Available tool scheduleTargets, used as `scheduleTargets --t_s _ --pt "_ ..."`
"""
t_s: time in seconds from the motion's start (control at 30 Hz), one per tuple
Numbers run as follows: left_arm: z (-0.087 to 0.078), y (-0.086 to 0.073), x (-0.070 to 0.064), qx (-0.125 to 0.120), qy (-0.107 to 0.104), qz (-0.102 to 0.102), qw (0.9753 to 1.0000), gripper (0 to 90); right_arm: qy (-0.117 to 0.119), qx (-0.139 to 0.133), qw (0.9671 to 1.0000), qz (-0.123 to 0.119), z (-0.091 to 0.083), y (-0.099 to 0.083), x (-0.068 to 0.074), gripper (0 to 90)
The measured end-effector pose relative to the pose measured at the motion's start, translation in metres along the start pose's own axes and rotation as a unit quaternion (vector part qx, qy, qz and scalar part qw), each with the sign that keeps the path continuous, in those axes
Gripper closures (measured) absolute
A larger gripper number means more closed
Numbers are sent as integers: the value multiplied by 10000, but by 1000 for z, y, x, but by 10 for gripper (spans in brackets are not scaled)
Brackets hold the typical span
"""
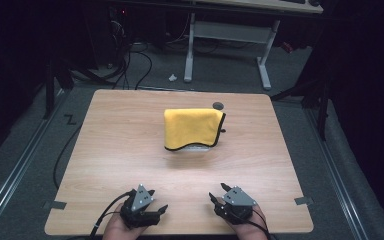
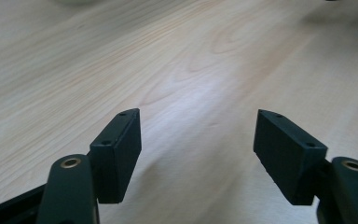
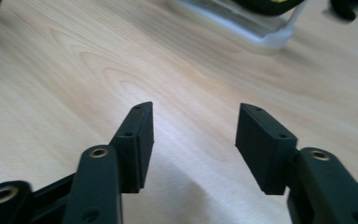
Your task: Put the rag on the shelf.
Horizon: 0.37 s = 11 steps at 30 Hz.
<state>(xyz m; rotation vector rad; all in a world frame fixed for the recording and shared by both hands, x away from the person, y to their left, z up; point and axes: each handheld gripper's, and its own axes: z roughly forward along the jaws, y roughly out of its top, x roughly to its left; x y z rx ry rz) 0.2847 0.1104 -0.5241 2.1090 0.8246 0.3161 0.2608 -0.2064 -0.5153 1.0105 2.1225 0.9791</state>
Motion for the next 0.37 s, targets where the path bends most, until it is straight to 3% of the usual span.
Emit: scheduleTargets --t_s 0.03,0.1,0.17,0.2,0.23,0.37 --pt "-3 0 5 -75 -34 -94 9999 324 14 28 9999 101 2 1 -2 467" --pt "-10 -2 12 -201 98 -110 9997 324 168 64 9985 509 5 3 -8 456" --pt "-12 -3 15 -196 121 -157 9996 322 129 80 9993 356 7 2 -7 454" --pt "-11 -5 13 -361 84 -471 9982 322 102 105 9995 295 7 1 -6 454" --pt "-14 -6 19 -209 149 -224 9994 322 107 147 9995 253 8 0 -5 454" --pt "-12 -9 25 -131 198 -363 9991 323 109 234 9991 327 10 -2 -7 457"
